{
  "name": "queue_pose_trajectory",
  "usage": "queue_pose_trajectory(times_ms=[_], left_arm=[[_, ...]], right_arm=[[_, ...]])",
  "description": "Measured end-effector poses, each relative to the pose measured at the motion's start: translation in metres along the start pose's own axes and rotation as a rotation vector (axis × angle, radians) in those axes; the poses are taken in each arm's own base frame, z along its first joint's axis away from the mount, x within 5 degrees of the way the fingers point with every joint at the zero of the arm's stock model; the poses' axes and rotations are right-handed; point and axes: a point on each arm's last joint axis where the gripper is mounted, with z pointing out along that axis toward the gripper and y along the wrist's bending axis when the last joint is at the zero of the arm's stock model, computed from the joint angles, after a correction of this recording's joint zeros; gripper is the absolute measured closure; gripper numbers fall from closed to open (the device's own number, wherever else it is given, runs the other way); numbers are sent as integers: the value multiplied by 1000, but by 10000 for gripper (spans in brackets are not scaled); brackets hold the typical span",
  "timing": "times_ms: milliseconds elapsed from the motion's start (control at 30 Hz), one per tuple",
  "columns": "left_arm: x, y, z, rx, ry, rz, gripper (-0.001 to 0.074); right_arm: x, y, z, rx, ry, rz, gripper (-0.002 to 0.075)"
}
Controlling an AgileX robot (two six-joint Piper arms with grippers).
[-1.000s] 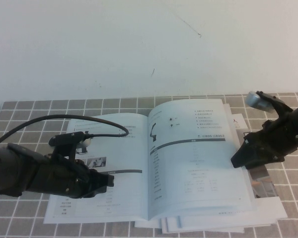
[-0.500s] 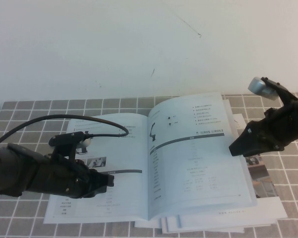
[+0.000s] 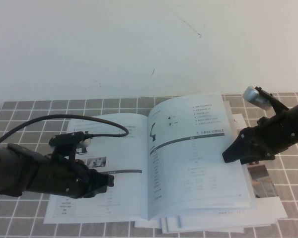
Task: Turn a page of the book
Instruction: Open the closed book
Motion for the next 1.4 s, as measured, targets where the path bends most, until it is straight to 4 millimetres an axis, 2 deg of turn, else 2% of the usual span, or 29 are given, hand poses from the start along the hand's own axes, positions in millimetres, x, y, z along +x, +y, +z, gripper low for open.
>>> queue_pose_trajectory(times_ms=[167, 467, 967, 1400], left_arm=[[0, 0, 0, 0, 0, 2, 739], [0, 0, 0, 0, -1, -1, 739], [0, 0, 0, 4, 1, 2, 739], [0, 0, 0, 4, 1, 2, 739]], right_arm=[[0, -1, 2, -6, 2, 2, 374], [-8, 11, -14, -14, -51, -39, 374], [-15, 30, -19, -222, -126, -34, 374], [-23, 81, 4, -371, -142, -134, 374]])
